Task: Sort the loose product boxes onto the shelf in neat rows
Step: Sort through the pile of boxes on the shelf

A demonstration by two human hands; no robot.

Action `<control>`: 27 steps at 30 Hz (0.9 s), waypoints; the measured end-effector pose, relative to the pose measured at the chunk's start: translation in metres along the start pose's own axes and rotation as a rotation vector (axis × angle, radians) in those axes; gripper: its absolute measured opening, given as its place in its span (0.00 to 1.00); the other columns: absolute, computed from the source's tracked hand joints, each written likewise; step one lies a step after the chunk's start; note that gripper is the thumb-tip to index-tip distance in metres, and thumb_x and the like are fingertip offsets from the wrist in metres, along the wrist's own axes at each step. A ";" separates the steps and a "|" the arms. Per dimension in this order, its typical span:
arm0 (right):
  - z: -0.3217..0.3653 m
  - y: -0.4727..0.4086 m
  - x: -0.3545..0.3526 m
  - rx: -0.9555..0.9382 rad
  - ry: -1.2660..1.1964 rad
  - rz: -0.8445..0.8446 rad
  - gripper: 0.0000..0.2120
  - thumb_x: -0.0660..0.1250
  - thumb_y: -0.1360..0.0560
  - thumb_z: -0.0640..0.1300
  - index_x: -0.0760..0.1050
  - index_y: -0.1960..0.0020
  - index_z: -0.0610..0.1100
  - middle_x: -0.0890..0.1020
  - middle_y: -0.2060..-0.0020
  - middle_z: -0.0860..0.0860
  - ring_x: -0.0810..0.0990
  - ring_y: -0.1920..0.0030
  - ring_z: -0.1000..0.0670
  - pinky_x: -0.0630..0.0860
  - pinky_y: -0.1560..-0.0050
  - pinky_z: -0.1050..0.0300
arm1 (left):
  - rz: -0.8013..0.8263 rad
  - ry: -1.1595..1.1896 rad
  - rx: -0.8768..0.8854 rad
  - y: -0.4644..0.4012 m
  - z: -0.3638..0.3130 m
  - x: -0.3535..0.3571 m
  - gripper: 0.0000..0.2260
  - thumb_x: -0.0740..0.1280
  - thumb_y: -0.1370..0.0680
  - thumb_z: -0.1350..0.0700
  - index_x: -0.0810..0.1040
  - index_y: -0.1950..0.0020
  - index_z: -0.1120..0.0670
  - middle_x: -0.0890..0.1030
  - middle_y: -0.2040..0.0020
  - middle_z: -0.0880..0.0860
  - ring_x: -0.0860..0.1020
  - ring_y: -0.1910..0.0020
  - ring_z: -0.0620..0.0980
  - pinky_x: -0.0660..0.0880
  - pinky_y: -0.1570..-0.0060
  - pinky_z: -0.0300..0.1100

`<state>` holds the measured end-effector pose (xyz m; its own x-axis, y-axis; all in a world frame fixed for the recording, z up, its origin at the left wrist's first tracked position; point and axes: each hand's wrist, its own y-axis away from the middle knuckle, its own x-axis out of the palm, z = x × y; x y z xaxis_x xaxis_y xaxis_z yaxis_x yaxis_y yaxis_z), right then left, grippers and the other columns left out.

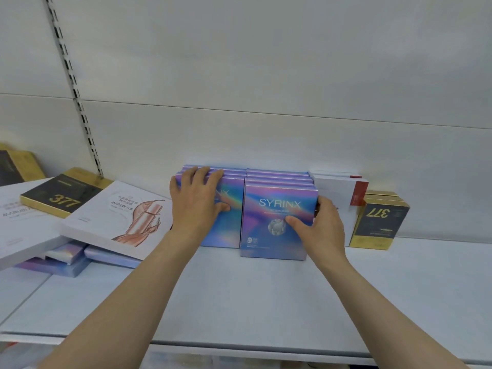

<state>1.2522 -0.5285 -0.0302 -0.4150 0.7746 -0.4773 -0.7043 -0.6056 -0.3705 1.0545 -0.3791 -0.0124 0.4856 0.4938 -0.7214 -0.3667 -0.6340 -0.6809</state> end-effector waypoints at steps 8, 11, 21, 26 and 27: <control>0.001 -0.004 0.000 -0.029 0.042 -0.010 0.33 0.78 0.33 0.54 0.66 0.34 0.50 0.74 0.40 0.52 0.76 0.40 0.51 0.78 0.46 0.53 | -0.063 0.007 0.054 0.003 0.002 0.007 0.34 0.79 0.37 0.46 0.74 0.34 0.51 0.76 0.35 0.55 0.69 0.33 0.60 0.61 0.36 0.62; 0.004 0.001 0.007 -0.032 0.078 0.009 0.43 0.80 0.36 0.56 0.60 0.29 0.50 0.69 0.36 0.51 0.71 0.35 0.52 0.75 0.43 0.55 | -0.069 0.001 0.075 0.004 0.002 0.006 0.34 0.79 0.37 0.45 0.74 0.34 0.51 0.76 0.35 0.55 0.70 0.34 0.59 0.61 0.37 0.61; 0.016 0.016 0.007 0.009 0.193 -0.024 0.51 0.79 0.34 0.57 0.51 0.23 0.47 0.67 0.32 0.46 0.68 0.32 0.46 0.75 0.41 0.49 | 0.126 0.044 0.043 0.002 0.006 -0.015 0.37 0.73 0.32 0.38 0.66 0.27 0.47 0.68 0.28 0.51 0.62 0.28 0.54 0.57 0.31 0.60; 0.065 0.018 -0.019 -0.184 0.461 -0.130 0.35 0.68 0.24 0.56 0.61 0.25 0.41 0.66 0.29 0.41 0.64 0.29 0.40 0.69 0.36 0.44 | 0.224 0.286 -0.036 -0.010 0.040 -0.066 0.37 0.69 0.29 0.35 0.63 0.25 0.49 0.67 0.26 0.52 0.62 0.27 0.55 0.61 0.29 0.52; 0.080 0.017 -0.021 -0.246 0.467 -0.111 0.31 0.67 0.23 0.54 0.64 0.26 0.41 0.66 0.28 0.41 0.63 0.28 0.41 0.68 0.35 0.44 | 0.250 0.330 -0.038 -0.011 0.050 -0.081 0.36 0.69 0.28 0.36 0.63 0.25 0.50 0.67 0.26 0.52 0.62 0.28 0.54 0.62 0.31 0.50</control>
<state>1.2029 -0.5403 0.0373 -0.0060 0.7072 -0.7069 -0.5503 -0.5926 -0.5882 0.9797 -0.3822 0.0472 0.6159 0.1089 -0.7803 -0.4789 -0.7346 -0.4806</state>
